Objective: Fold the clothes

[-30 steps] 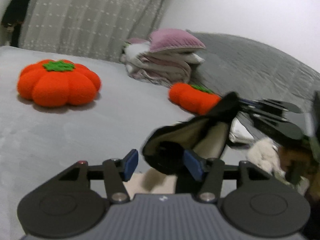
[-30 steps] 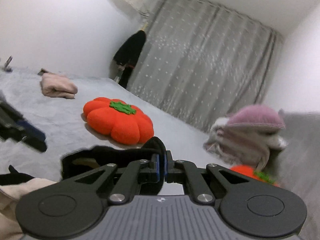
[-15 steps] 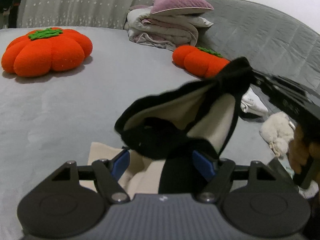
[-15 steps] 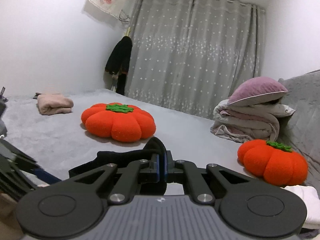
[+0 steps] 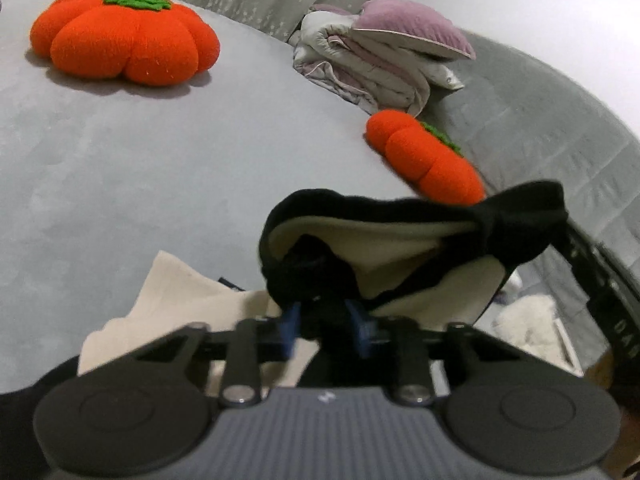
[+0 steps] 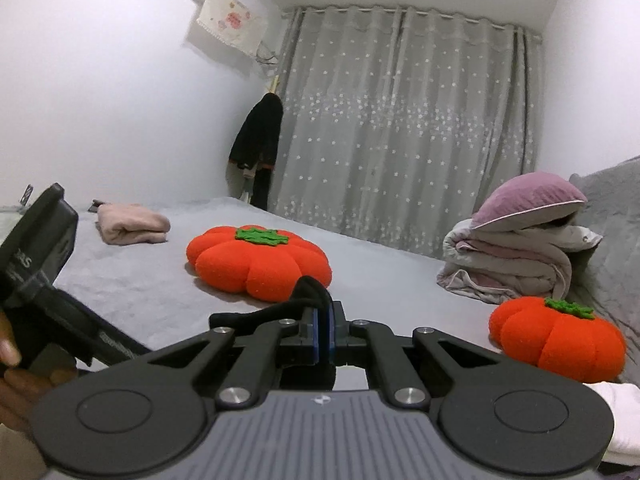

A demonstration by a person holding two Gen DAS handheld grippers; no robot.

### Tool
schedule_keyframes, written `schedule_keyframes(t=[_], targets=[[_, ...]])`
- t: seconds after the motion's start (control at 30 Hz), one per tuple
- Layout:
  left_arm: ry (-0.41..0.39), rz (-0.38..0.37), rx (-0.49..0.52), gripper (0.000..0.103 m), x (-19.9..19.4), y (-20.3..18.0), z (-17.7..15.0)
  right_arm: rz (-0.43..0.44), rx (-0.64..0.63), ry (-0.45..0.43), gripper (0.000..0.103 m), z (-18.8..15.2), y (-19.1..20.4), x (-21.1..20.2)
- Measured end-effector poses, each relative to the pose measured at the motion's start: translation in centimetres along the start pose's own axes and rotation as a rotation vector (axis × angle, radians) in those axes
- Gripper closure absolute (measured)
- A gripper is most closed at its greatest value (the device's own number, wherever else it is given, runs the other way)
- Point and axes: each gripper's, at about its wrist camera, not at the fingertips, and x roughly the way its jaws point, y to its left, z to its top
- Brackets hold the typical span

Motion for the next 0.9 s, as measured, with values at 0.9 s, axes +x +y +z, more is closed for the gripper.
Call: schedule_keyframes(t=[0.9], targets=[[-0.369, 0.327, 0.193, 0.091, -12.4, -0.5, 2.2, -0.125, -0.053, -0.015, 0.098, -0.4, -0.5, -0.6]])
